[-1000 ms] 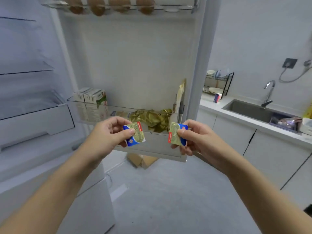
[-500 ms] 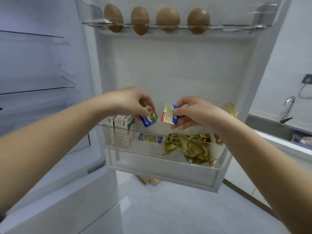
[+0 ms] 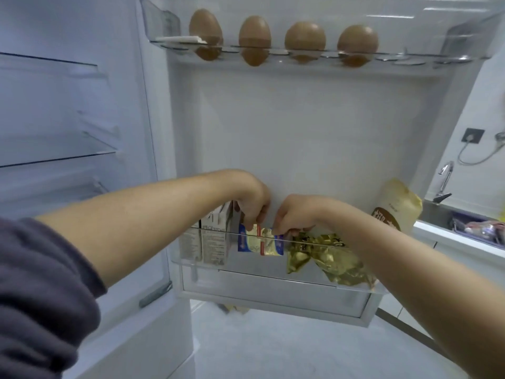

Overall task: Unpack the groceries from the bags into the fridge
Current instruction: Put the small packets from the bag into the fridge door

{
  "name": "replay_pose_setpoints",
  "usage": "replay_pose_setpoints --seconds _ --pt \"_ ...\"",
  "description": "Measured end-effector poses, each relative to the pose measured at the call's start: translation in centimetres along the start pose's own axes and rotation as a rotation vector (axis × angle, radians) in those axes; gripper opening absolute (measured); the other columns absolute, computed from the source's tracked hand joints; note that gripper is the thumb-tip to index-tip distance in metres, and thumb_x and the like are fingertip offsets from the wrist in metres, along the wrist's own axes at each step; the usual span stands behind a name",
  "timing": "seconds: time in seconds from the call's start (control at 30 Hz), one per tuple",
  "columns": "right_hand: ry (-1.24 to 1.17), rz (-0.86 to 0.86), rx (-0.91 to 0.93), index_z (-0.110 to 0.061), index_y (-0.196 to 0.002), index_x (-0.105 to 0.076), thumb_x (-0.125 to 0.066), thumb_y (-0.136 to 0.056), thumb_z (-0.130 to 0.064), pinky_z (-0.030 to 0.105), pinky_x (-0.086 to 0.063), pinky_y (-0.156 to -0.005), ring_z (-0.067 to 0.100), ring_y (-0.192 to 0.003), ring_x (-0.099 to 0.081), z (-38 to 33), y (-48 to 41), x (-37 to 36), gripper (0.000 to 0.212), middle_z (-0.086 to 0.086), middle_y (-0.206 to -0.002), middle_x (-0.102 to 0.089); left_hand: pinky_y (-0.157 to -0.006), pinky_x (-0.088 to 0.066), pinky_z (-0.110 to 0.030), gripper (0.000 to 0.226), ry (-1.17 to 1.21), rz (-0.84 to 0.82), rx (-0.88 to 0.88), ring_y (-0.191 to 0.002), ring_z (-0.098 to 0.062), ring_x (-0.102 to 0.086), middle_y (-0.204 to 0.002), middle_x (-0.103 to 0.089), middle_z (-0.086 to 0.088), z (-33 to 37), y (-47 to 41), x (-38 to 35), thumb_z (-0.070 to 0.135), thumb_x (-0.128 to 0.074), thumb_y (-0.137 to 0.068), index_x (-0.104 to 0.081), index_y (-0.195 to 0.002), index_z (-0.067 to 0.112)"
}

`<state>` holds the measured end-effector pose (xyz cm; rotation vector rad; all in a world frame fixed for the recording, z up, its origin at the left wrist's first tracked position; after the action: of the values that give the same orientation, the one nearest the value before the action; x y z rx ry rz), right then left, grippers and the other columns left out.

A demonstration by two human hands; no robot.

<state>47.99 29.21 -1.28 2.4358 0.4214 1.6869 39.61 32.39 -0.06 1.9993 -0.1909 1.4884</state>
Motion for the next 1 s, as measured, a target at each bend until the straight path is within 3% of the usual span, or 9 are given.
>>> replay_pose_setpoints --seconds 0.1,0.17,0.33,0.5,0.63,0.8,0.87,0.93,1.0 --pt "0.069 -0.023 -0.006 -0.007 -0.092 -0.072 -0.067 -0.086 -0.019 0.015 -0.036 -0.046 0.009 -0.047 -0.048 -0.6 0.1 -0.8 0.014 -0.004 -0.055 -0.058 -0.063 -0.048 -0.02 0.025 -0.004 -0.066 -0.035 -0.081 -0.012 -0.058 -0.096 -0.06 0.004 0.3 -0.2 -0.7 0.015 -0.069 -0.085 -0.063 -0.109 0.02" --pt "0.158 -0.031 0.002 -0.007 -0.094 -0.071 -0.066 -0.085 -0.02 0.022 -0.037 -0.053 0.016 -0.059 -0.048 -0.9 0.0 -1.2 0.017 0.003 -0.068 -0.06 -0.053 -0.043 -0.017 0.028 -0.024 -0.086 -0.059 -0.074 -0.01 -0.055 -0.091 -0.059 0.005 0.7 -0.4 -1.2 0.013 -0.068 -0.086 -0.063 -0.113 0.017" --pt "0.253 -0.045 0.076 -0.015 -0.095 -0.067 -0.063 -0.091 -0.023 0.025 -0.044 -0.069 0.019 -0.081 -0.055 -1.9 0.1 -1.9 0.01 0.007 -0.102 -0.07 -0.065 -0.05 -0.024 0.026 -0.034 -0.118 -0.078 -0.088 -0.02 -0.06 -0.102 -0.063 -0.002 0.8 -1.1 -2.3 0.015 -0.072 -0.083 -0.066 -0.109 0.013" --pt "0.338 0.009 0.14 -0.014 -0.106 -0.07 -0.066 -0.09 -0.026 0.025 -0.04 -0.07 0.021 -0.081 -0.051 -2.4 0.6 -2.0 0.021 0.001 -0.087 -0.057 -0.063 -0.05 -0.023 0.021 -0.024 -0.098 -0.097 -0.086 -0.019 -0.062 -0.111 -0.068 -0.009 0.9 -1.0 -2.6 0.013 -0.071 -0.084 -0.067 -0.105 0.012" --pt "0.381 0.043 0.156 -0.016 -0.109 -0.069 -0.068 -0.088 -0.03 0.019 -0.035 -0.051 0.02 -0.08 -0.048 -2.5 1.1 -1.9 0.025 0.0 -0.086 -0.053 -0.075 -0.052 -0.03 0.02 -0.078 -0.034 -0.095 -0.094 -0.023 -0.062 -0.104 -0.065 -0.004 1.1 -0.5 -2.2 0.023 -0.075 -0.081 -0.065 -0.096 0.015" --pt "0.39 0.009 0.112 -0.016 -0.109 -0.071 -0.077 -0.08 -0.03 0.025 -0.041 -0.07 0.017 -0.085 -0.053 -2.2 0.7 -1.9 0.033 0.0 -0.093 -0.061 -0.079 -0.049 -0.029 0.032 -0.095 -0.034 -0.124 -0.091 -0.018 -0.058 -0.095 -0.059 0.004 1.6 0.0 -2.4 0.035 -0.08 -0.076 -0.06 -0.096 0.019" --pt "0.396 0.002 0.108 -0.016 -0.108 -0.072 -0.08 -0.077 -0.033 0.024 -0.042 -0.068 0.017 -0.085 -0.054 -2.1 0.5 -2.0 0.036 0.001 -0.095 -0.064 -0.085 -0.051 -0.031 0.033 -0.104 -0.046 -0.136 -0.094 -0.018 -0.059 -0.096 -0.06 0.005 1.8 0.1 -2.6 0.035 -0.081 -0.075 -0.061 -0.097 0.021" --pt "0.403 0.018 0.096 -0.015 -0.104 -0.073 -0.081 -0.075 -0.035 0.024 -0.043 -0.06 0.018 -0.082 -0.055 -1.8 0.3 -2.1 0.036 0.001 -0.092 -0.063 -0.086 -0.053 -0.033 0.031 -0.114 -0.051 -0.133 -0.092 -0.019 -0.06 -0.093 -0.061 0.004 1.8 0.1 -2.8 0.034 -0.082 -0.073 -0.059 -0.089 0.022" --pt "0.411 0.031 0.084 -0.013 -0.101 -0.073 -0.081 -0.074 -0.038 0.024 -0.043 -0.062 0.019 -0.081 -0.055 -1.5 0.1 -2.1 0.038 0.0 -0.09 -0.063 -0.085 -0.053 -0.033 0.03 -0.125 -0.049 -0.124 -0.088 -0.019 -0.059 -0.084 -0.059 0.006 1.8 0.2 -2.9 0.034 -0.082 -0.073 -0.055 -0.08 0.023"
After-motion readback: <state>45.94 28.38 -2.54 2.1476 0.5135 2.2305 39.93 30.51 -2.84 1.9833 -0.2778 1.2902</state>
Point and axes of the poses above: each hand's wrist, its own y-axis away from the middle knuckle, its own x-axis out of the back of the hand, z = x × y, the point moved 6 cm from there along -y, towards the middle knuckle
